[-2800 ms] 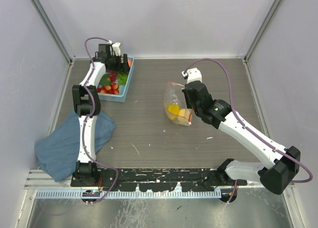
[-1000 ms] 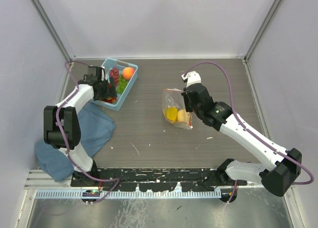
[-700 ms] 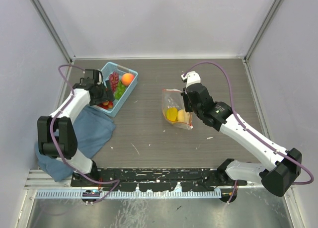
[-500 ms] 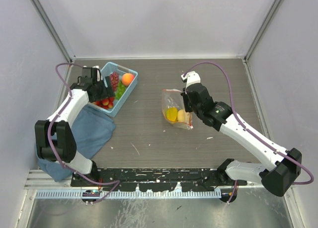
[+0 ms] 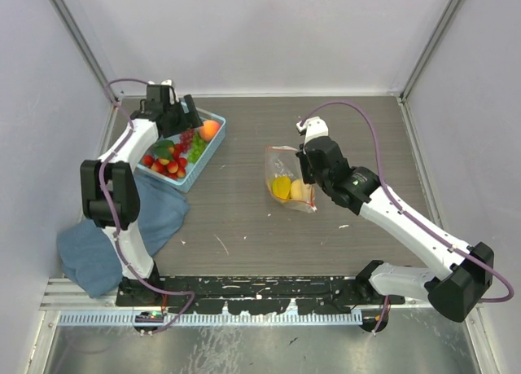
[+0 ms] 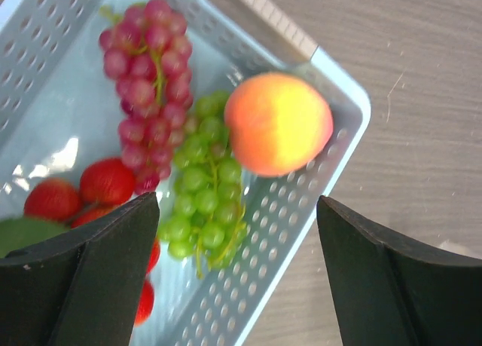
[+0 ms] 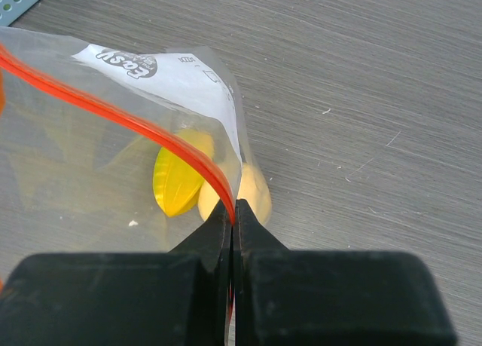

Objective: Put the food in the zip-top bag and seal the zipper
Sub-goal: Pick up the fake fruit from the bin.

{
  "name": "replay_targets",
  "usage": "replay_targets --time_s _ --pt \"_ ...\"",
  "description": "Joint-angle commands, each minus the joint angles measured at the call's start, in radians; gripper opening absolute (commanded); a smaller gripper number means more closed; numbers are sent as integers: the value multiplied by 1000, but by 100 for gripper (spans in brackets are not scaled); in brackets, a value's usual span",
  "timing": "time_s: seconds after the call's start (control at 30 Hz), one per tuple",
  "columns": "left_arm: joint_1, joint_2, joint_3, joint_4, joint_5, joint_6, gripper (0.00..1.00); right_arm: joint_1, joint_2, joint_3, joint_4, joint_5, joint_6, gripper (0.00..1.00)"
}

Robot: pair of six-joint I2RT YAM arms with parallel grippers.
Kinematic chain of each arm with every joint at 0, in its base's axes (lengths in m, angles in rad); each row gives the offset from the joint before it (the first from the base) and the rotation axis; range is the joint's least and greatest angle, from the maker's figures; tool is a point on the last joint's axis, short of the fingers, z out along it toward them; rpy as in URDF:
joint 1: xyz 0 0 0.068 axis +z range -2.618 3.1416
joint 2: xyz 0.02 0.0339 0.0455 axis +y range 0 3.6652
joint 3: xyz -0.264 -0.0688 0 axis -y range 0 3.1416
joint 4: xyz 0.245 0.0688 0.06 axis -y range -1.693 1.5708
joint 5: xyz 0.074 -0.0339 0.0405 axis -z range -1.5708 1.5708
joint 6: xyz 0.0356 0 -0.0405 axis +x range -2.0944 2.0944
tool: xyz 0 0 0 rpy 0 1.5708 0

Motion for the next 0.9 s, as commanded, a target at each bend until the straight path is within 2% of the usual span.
replay_targets --time_s 0.0,0.13,0.27,0.43,0.87 --pt "-5 96 131 67 60 12 87 -4 -1 14 44 19 6 1" --pt "-10 199 213 84 98 4 87 -3 10 16 44 19 8 1" --pt "-19 278 285 89 127 2 93 -3 20 18 41 19 10 1" --pt "-35 345 339 86 138 11 94 -3 30 20 41 17 10 1" --pt "-43 393 323 65 173 2 93 -3 36 31 37 20 6 1"
